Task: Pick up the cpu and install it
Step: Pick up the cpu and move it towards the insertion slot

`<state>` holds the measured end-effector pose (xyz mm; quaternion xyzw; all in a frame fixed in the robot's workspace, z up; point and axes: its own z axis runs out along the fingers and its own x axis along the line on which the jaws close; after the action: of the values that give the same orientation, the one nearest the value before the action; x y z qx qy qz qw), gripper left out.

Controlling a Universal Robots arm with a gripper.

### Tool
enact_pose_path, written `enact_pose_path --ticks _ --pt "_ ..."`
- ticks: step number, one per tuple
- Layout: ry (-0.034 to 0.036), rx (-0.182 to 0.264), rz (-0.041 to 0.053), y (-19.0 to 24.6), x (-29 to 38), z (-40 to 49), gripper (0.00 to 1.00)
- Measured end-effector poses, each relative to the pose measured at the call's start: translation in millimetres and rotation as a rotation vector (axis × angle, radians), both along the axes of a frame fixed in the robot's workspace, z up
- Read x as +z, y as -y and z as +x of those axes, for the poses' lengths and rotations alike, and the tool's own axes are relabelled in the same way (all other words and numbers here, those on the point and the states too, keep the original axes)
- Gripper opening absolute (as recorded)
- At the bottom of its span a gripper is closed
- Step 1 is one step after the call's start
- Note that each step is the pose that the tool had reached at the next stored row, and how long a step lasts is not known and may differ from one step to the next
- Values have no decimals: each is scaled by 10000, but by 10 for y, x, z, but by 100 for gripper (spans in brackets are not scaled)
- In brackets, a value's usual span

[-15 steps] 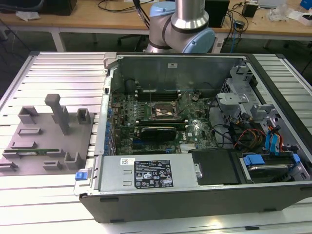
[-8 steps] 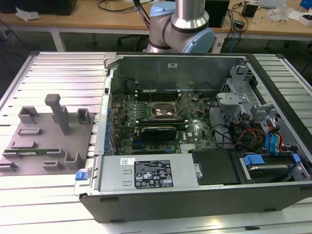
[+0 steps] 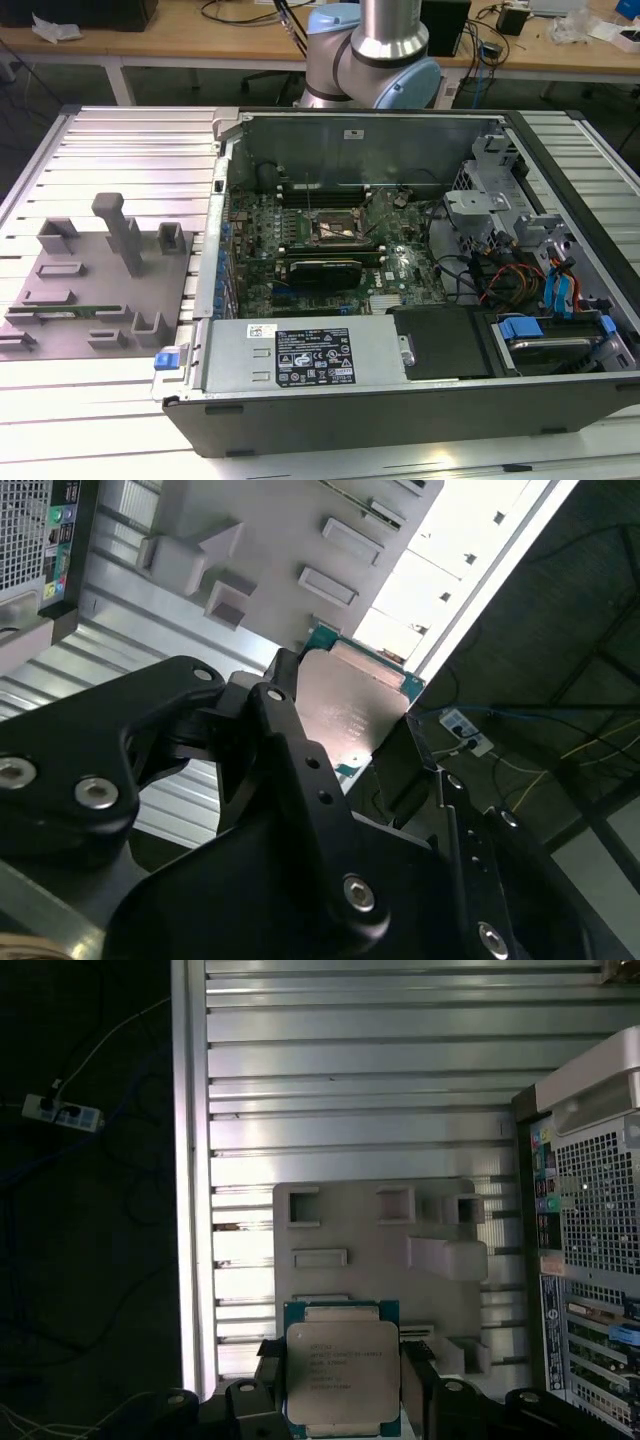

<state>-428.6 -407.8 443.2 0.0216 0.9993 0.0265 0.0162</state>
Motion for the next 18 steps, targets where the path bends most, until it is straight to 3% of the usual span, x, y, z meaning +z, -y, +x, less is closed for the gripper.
enact_pose_path --ticks 4,12,14,16,17,18 --pt "-1 0 0 0 1 25 55" --pt "-1 0 -1 0 1 253 55" --pt "-1 -1 0 0 1 372 55" --pt "-2 0 -1 0 1 435 55" --pt "0 0 0 0 0 540 55" --pt "-1 0 -1 0 1 567 55"
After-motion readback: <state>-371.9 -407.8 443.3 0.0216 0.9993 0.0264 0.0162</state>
